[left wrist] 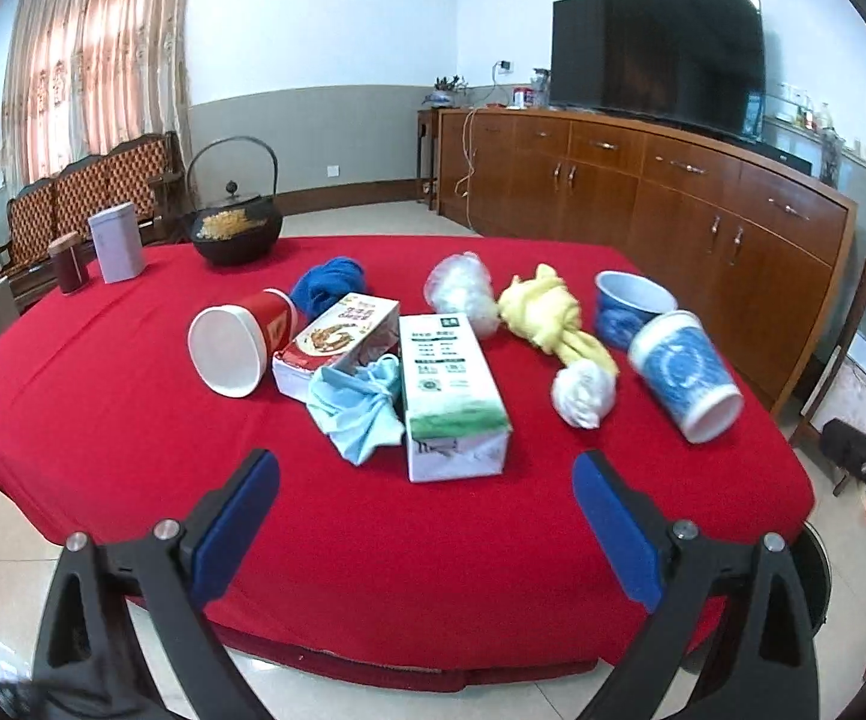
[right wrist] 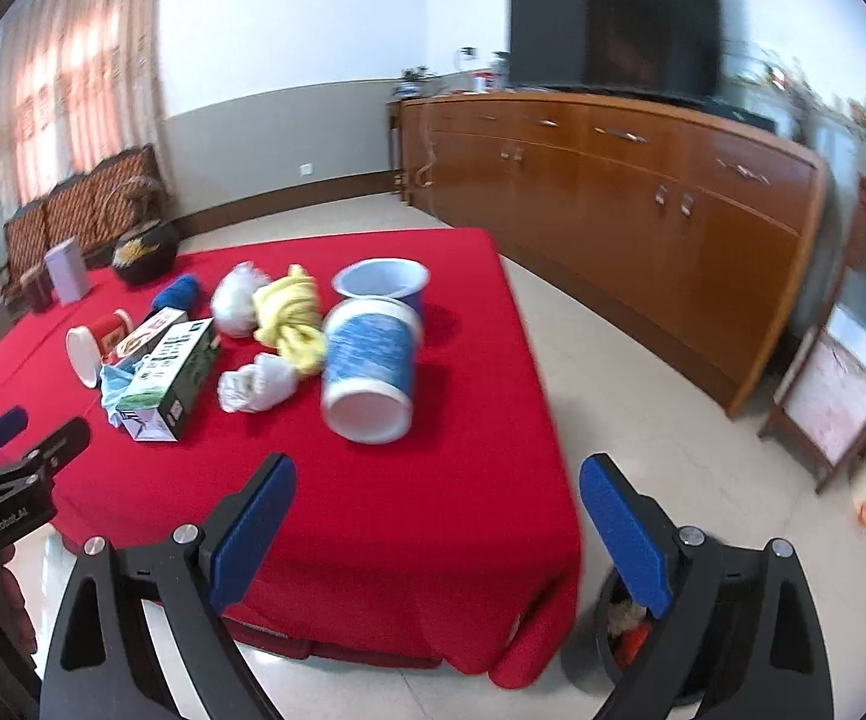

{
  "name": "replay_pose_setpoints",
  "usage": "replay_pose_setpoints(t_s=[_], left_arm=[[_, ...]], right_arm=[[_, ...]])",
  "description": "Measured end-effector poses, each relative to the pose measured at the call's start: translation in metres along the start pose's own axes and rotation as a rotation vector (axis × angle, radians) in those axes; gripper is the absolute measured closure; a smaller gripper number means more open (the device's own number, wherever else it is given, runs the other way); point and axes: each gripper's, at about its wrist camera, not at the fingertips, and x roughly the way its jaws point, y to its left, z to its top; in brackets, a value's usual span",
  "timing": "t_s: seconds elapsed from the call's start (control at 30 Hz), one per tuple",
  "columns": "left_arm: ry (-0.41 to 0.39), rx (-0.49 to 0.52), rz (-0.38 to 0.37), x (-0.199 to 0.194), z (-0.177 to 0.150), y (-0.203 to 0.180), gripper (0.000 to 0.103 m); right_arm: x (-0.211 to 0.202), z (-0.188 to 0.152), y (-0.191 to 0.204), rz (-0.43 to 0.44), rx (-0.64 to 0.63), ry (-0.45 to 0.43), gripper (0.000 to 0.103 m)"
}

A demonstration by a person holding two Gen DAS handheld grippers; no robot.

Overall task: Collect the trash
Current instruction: 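Reach the left gripper to the milk carton while the right reaches the blue cup, then grasp and lift the milk carton with the left gripper while the right lifts the blue cup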

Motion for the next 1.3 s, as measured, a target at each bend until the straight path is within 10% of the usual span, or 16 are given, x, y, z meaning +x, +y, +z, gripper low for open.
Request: replay_pose_setpoints(t_s=[0.43,0.63,0.83,1.3], left_arm=[[0.071,0.040,0.040,0.077,0.019,-0.014,0.011],[0.100,0.070,0.034,0.092,0.016,-0.021,0.028],[0.058,0.072,-0.005,0.071,0.013,-0.020,0.045],[-0.043,0.061,-0.061,0.028,0.031,-0.023,0.047]], right_arm=[[0.104,0.026,0.018,0.044,-0.032,0.102,0.009],[0.125,0.027,0.016,0.078,-0.008,0.131,0.029],[0.120,0.022,0.014,0.098,0.003,0.123,0.040],[0.077,0.028,0.002,0.098,0.024,0.043,0.043]])
